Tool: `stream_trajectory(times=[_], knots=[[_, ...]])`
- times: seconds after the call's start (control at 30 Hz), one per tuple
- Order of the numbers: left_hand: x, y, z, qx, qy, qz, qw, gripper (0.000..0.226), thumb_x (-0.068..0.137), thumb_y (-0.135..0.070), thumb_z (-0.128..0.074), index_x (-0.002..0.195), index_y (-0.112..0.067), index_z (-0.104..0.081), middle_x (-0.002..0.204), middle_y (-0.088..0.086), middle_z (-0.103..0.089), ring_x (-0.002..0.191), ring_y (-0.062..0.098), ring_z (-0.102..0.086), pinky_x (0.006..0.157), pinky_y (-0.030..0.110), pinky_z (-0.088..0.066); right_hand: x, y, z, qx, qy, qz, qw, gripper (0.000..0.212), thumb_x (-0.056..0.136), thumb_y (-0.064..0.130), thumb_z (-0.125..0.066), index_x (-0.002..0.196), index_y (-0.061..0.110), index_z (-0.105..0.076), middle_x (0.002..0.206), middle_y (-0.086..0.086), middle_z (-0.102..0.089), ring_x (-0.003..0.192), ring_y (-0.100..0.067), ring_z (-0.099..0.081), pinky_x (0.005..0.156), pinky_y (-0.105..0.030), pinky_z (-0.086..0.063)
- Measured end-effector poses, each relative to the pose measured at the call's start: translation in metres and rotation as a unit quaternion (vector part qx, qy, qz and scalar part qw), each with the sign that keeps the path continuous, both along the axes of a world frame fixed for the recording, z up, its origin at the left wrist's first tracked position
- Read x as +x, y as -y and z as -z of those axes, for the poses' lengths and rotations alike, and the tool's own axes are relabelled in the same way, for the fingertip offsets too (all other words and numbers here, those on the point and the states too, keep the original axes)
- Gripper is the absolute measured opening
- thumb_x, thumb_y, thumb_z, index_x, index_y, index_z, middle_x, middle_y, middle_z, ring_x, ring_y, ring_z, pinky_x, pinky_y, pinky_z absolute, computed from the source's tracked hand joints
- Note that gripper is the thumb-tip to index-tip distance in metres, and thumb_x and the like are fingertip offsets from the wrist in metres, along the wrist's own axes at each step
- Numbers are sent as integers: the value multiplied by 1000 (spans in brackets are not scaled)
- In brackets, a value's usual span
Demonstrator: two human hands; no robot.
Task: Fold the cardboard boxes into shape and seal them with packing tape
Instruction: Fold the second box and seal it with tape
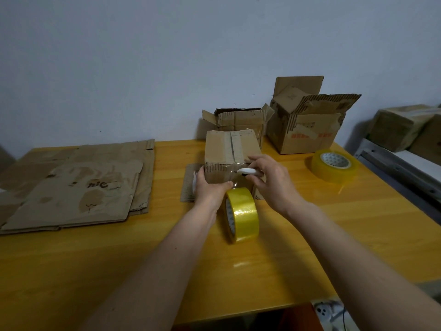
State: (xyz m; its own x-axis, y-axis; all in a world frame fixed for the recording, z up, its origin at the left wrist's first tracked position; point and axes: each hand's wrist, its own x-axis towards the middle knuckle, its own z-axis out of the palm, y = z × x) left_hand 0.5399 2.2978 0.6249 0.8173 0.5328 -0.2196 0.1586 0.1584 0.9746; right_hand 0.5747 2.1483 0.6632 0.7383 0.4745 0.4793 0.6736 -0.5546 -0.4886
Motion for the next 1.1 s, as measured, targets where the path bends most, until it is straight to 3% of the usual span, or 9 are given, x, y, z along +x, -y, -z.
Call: stream_trajectory(times=[0.1,0.23,0.43,0.77,0.97,1.03,1.1], knots=[[0,0,0,-6,-2,7,1000,96,72,-10,-80,147,-35,-26,138,0,-48,125,24,-46,104,47,-43,-4,-1,3,-23,4,-3,1000,19,87,9,-64,106,9,-65,129,-4,-56,113,-16,-55,93,-26,-48],[0,-1,-1,-9,-3,14,1000,94,74,-9,-78,147,-35,-26,139,0,-47,125,24,-45,104,47,-43,-5,-3,1,-40,14,-11,999,19,86,9,-64,106,8,-65,125,-6,-59,109,-16,-57,89,-23,-47],[0,-2,-2,0,-3,22,1000,93,74,-6,-77,147,-34,-26,139,-1,-47,125,23,-45,105,47,-42,-5,-6,-6,-106,50,-8,993,16,90,12,-61,105,7,-63,112,-7,-61,99,-20,-58,83,-35,-50],[-2,-2,-6,15,-1,26,1000,91,76,-7,-76,148,-33,-26,142,-1,-46,128,24,-43,106,48,-40,-2,4,-3,-169,115,-5,979,19,94,7,-55,111,1,-60,129,-11,-54,103,-21,-60,75,-17,-42],[-3,-4,-8,17,4,44,999,96,77,-5,-75,151,-32,-20,147,2,-37,132,25,-39,107,49,-39,5,32,8,-136,100,59,984,16,88,8,-64,103,1,-66,134,-13,-48,120,-27,-48,86,-27,-44],[-2,-5,-7,13,0,47,999,96,76,-4,-75,150,-33,-21,146,1,-39,132,25,-40,107,49,-39,9,39,17,-114,70,90,987,18,88,16,-65,103,6,-66,117,-8,-50,108,-22,-47,79,-29,-45],[-1,-5,-6,11,-4,54,998,96,75,-5,-76,150,-33,-23,144,1,-42,130,25,-42,106,48,-40,12,45,30,-95,-37,105,989,18,89,19,-63,105,9,-66,106,-6,-53,99,-19,-48,76,-30,-43]])
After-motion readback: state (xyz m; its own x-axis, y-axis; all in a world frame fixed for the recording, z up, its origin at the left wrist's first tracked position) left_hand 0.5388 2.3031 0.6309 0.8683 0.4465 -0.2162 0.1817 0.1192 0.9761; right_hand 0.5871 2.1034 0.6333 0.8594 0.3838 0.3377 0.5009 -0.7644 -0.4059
